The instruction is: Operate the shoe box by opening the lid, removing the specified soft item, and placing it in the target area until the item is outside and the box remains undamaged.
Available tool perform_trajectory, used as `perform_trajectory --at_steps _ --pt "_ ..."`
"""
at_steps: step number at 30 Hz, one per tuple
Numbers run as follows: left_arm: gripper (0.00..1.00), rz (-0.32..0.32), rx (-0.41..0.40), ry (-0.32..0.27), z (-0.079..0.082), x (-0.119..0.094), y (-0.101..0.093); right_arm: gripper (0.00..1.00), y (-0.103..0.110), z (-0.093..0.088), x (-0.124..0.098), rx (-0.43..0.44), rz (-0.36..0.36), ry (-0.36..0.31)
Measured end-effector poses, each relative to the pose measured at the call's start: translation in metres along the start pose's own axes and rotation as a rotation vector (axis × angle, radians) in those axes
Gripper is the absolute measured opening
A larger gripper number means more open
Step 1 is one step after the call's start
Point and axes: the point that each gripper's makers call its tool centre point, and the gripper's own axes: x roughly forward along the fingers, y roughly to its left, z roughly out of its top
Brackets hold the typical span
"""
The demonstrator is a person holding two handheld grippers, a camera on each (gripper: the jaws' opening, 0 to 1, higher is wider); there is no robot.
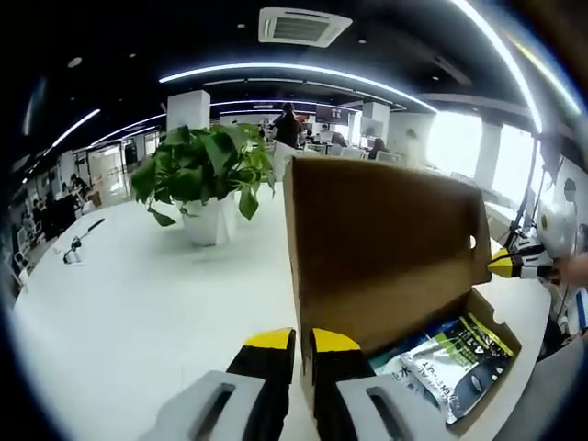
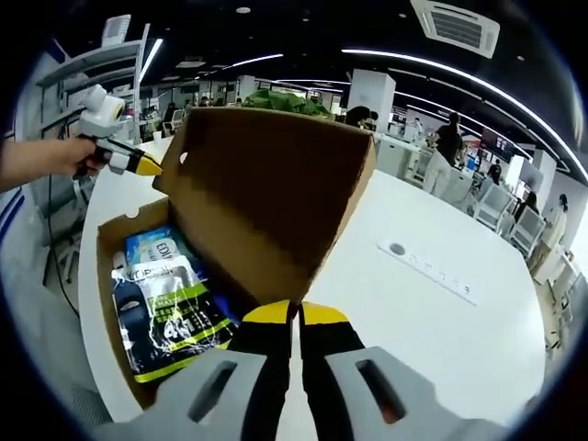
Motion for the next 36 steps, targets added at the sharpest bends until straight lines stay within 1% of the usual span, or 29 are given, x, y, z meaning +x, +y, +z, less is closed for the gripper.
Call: perform_trajectory --at_steps 5,10,22,36 --pt "0.03 -0.001 0.000 0.011 -0.004 0.001 -0.003 0.01 -0.003 0.002 0.003 -0.005 0.001 0.003" --pt "0.02 0.005 -0.004 0.017 -0.005 0.003 -0.003 0.01 -0.006 0.003 0.007 -0.010 -0.001 0.008" --pt "0.02 0.003 -0.007 0.021 -0.002 0.009 -0.004 0.01 -0.014 0.003 0.017 -0.011 -0.002 0.018" --pt "0.02 0.004 0.000 0.034 -0.001 0.021 0.000 0.02 -0.021 -0.001 0.028 0.004 -0.009 0.033"
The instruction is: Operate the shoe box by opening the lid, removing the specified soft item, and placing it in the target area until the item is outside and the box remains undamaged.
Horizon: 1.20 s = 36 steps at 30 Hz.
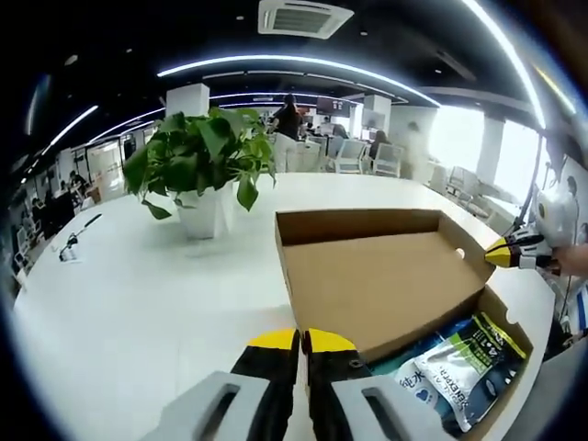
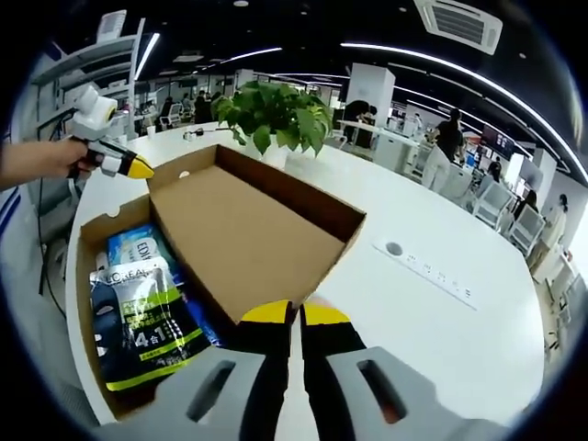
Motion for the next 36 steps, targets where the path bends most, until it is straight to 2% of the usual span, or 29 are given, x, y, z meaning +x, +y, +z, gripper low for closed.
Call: perform_trajectory --at_steps 20,27,32,36 --pt "0.03 -0.006 -0.005 0.035 -0.004 0.019 0.006 0.02 -0.005 -0.014 0.010 0.003 0.004 0.047" --pt "0.03 0.000 -0.008 0.047 -0.006 0.023 0.008 0.02 -0.006 -0.015 0.013 0.038 0.011 0.060" --pt "0.03 0.011 0.013 0.075 -0.007 0.024 0.009 0.02 -0.006 -0.015 0.015 0.052 0.021 0.068" --pt "0.03 0.019 0.019 0.080 -0.007 0.023 0.010 0.04 -0.006 -0.012 0.015 0.043 0.025 0.074"
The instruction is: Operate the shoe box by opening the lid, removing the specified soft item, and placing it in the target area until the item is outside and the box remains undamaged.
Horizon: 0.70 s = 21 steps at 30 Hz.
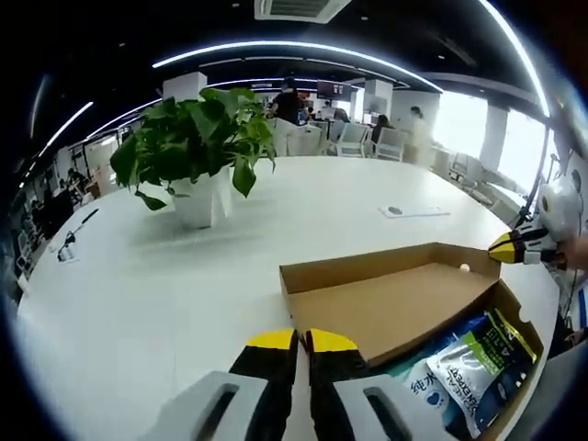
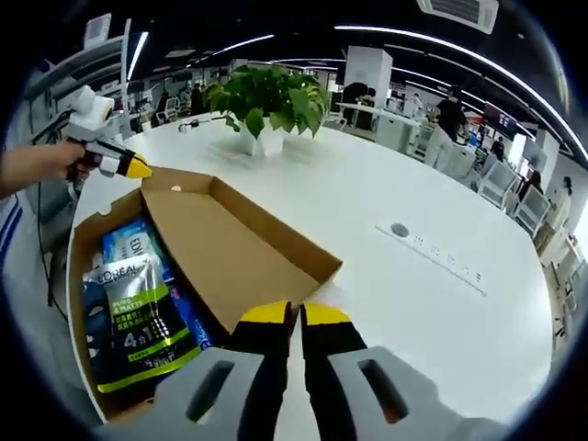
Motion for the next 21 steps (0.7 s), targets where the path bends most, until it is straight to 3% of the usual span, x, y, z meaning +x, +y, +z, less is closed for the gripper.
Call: perform_trajectory --at_steps 11,21 --pt "0.19 -0.007 0.029 -0.001 0.006 -0.018 -0.008 0.17 0.014 -0.002 -0.019 -0.039 0.032 0.013" --pt "0.26 -0.062 0.057 0.045 -0.006 -0.037 -0.036 0.29 0.028 -0.016 -0.045 0.002 0.075 0.021"
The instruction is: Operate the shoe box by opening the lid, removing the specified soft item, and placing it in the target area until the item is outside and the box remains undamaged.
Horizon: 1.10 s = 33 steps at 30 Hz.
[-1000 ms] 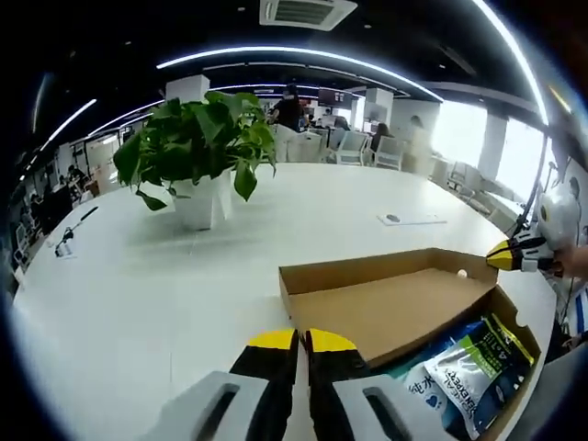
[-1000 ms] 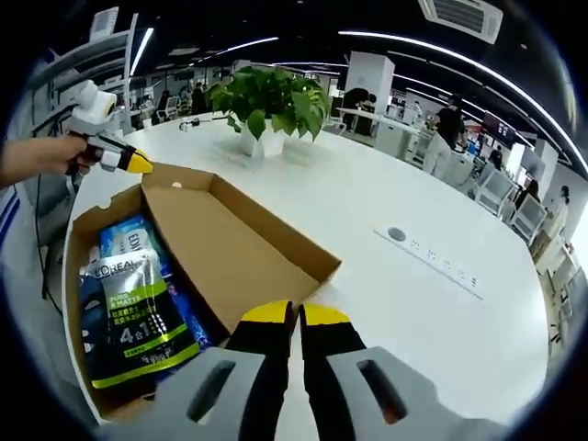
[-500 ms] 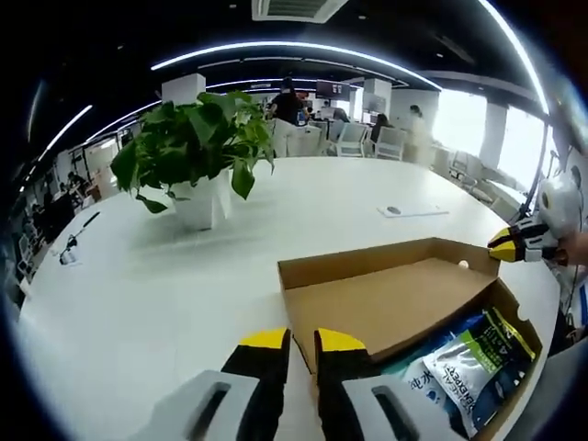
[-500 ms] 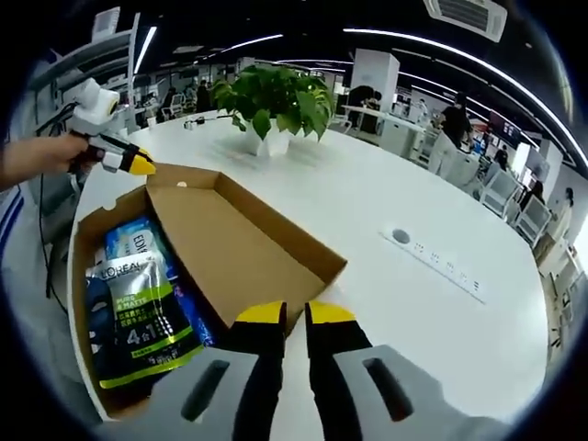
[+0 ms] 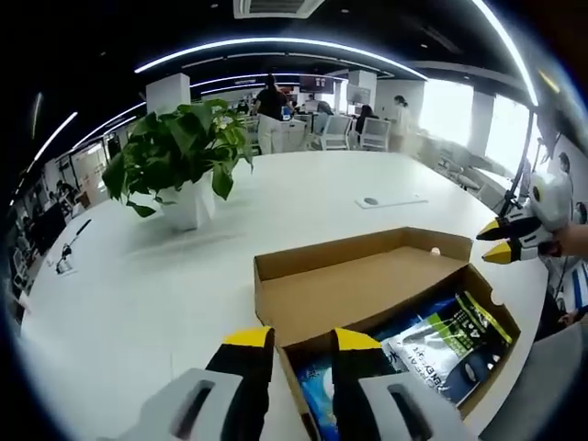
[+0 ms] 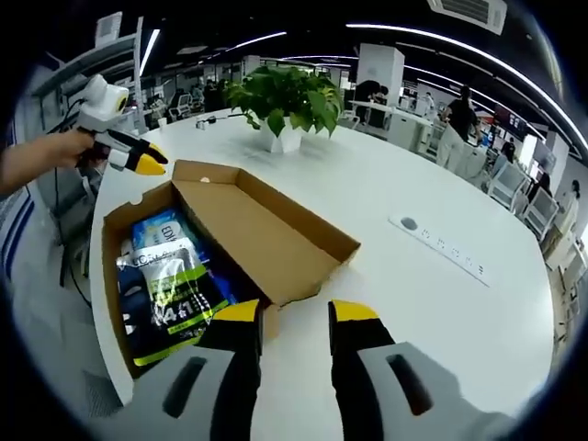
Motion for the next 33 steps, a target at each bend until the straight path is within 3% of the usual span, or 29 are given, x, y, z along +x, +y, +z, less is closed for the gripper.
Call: perform_trajectory --at_steps 6,17,25,33 --pt "0.29 -0.038 -0.010 0.027 -0.011 -0.006 -0.016 0.36 0.014 -0.007 -0.015 0.002 0.020 -0.007" --pt "0.32 -0.149 -0.022 0.130 -0.039 -0.011 -0.055 0.46 0.041 -0.014 -0.037 0.043 0.049 -0.029" --pt "0.33 -0.246 -0.075 0.203 -0.057 -0.015 -0.083 0.48 0.057 -0.020 -0.048 0.048 0.062 -0.037" --pt "0.31 -0.303 -0.137 0.246 -0.065 -0.012 -0.102 0.49 0.068 -0.025 -0.055 0.046 0.064 -0.047"
